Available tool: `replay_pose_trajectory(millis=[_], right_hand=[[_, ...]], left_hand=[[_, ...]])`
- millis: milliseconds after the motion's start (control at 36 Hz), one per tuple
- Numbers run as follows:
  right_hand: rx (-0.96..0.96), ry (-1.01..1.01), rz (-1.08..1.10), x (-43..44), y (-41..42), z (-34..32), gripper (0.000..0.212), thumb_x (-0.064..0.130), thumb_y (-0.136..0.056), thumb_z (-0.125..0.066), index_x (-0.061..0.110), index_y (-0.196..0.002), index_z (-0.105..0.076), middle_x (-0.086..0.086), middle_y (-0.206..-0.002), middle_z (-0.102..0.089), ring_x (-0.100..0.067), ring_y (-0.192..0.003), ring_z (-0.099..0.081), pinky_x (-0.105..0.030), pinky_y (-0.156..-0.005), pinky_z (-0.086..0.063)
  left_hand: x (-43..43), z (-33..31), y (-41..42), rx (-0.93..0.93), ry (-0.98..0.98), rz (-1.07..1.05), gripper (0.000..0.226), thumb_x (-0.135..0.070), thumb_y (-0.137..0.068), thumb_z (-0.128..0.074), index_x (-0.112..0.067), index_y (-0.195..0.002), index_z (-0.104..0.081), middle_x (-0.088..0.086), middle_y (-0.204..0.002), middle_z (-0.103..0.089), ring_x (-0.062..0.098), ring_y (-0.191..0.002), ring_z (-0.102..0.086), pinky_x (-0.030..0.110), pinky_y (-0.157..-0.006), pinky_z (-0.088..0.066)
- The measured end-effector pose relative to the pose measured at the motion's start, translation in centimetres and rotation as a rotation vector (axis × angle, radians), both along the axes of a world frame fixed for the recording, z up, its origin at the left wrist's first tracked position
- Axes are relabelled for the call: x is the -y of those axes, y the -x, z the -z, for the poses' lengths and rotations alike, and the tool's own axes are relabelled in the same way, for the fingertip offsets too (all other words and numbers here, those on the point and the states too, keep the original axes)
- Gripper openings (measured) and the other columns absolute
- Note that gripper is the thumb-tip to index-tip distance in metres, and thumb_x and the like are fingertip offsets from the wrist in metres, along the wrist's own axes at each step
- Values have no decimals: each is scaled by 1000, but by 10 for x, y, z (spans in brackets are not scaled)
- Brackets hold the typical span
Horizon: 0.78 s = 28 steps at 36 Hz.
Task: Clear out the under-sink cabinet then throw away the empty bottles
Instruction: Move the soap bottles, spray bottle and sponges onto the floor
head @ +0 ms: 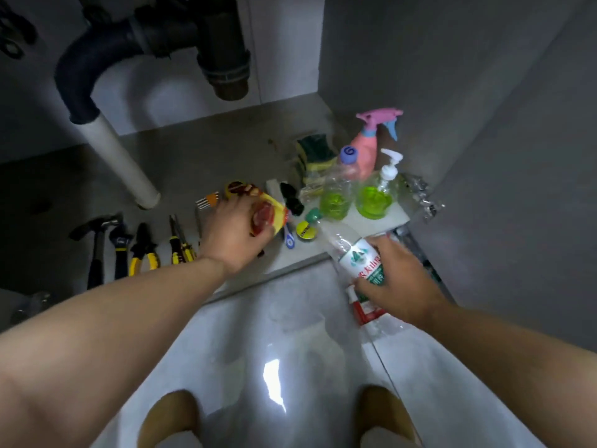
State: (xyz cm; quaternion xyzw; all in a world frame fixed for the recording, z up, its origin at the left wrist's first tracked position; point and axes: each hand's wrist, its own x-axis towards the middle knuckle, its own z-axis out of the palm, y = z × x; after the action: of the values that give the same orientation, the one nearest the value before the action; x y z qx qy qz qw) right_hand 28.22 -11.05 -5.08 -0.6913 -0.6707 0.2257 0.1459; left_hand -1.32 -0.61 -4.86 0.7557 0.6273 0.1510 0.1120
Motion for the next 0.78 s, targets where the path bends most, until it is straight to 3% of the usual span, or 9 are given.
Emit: replay_pose_trajectory(millis=[111, 250, 472, 778], right_hand=[[227, -1, 150, 43, -44, 11, 62, 59, -77, -69, 20, -121, -49, -3, -111, -53, -26, -100, -57, -40, -85, -48], [239, 62, 361, 55, -67, 24, 66, 63, -80, -68, 15, -122, -51, -7, -115, -53, -28, -107, -54, -43, -89, -49], [234, 115, 406, 36, -53, 42, 71, 59, -81, -68, 17, -134, -44, -6, -131, -54, -29, -121, -49, -43, -96, -44], [247, 96, 385, 33, -41, 53, 78, 58, -81, -70, 17, -139, -36, -9, -133, -49, -29, -123, -49, -44, -98, -44]], left_hand=[[34, -11, -45, -32, 16, 241, 53, -52, -83, -65, -23, -127, -55, 6, -119, -60, 29, -112, -54, 43, -94, -47], [78, -3, -100, 20, 123, 380, 54, -52, -86, -66, -27, -133, -54, -3, -123, -59, 20, -117, -52, 39, -99, -46], [111, 31, -129, 155, 283, 348, 63, -55, -83, -72, -34, -138, -49, -8, -131, -55, 11, -122, -48, 30, -103, -47], [110, 50, -119, 151, 412, 279, 65, -45, -84, -76, -29, -141, -50, -5, -130, -55, 15, -123, -49, 35, -104, -49]])
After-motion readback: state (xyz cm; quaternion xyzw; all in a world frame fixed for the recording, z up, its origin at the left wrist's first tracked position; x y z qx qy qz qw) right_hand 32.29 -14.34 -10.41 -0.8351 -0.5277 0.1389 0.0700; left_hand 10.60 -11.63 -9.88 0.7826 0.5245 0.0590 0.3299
